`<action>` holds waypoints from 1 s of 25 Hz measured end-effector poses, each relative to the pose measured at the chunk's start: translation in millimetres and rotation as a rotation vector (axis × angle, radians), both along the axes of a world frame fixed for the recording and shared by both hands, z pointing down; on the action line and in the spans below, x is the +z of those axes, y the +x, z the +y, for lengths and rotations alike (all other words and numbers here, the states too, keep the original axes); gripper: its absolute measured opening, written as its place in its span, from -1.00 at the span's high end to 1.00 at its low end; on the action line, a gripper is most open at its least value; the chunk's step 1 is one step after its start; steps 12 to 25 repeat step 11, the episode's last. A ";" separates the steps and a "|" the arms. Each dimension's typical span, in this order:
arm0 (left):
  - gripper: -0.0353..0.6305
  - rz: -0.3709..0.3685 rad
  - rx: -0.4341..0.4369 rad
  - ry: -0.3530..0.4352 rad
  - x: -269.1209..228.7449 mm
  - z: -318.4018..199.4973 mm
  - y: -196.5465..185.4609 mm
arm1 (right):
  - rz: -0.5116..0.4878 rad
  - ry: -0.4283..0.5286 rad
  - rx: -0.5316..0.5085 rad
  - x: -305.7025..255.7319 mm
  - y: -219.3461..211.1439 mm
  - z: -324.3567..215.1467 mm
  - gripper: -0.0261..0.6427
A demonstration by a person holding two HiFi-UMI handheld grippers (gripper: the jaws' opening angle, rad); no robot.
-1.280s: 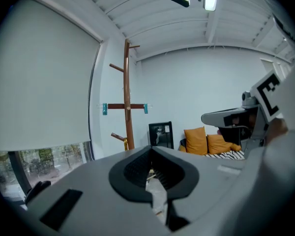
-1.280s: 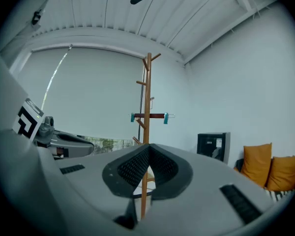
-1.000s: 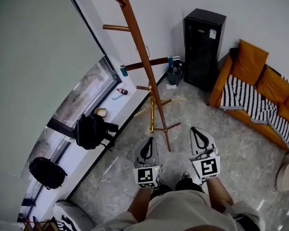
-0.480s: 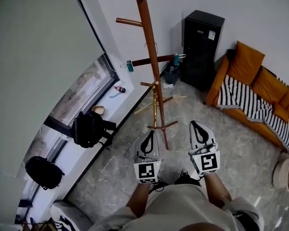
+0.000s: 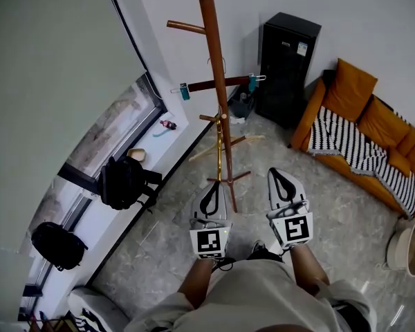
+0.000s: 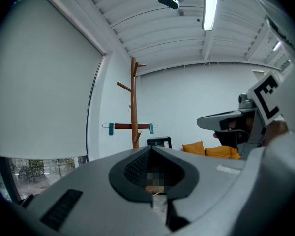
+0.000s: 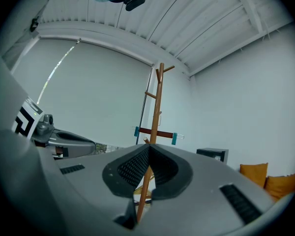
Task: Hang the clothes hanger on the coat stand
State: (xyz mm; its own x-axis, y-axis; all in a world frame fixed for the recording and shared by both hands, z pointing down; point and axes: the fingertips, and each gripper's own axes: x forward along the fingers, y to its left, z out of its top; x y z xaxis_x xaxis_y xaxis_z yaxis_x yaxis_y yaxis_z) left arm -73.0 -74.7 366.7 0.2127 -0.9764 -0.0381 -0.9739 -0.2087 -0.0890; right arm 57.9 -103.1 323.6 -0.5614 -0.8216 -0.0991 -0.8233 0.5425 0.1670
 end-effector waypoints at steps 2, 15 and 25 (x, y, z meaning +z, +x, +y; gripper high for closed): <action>0.87 0.002 -0.004 -0.001 0.5 -0.7 -0.3 | -0.004 0.003 0.002 2.4 2.1 -1.7 0.91; 0.87 -0.001 -0.012 -0.011 3.7 -3.7 1.7 | -0.002 -0.002 0.007 2.7 10.2 -6.8 0.91; 0.87 -0.001 -0.012 -0.011 3.7 -3.7 1.7 | -0.002 -0.002 0.007 2.7 10.2 -6.8 0.91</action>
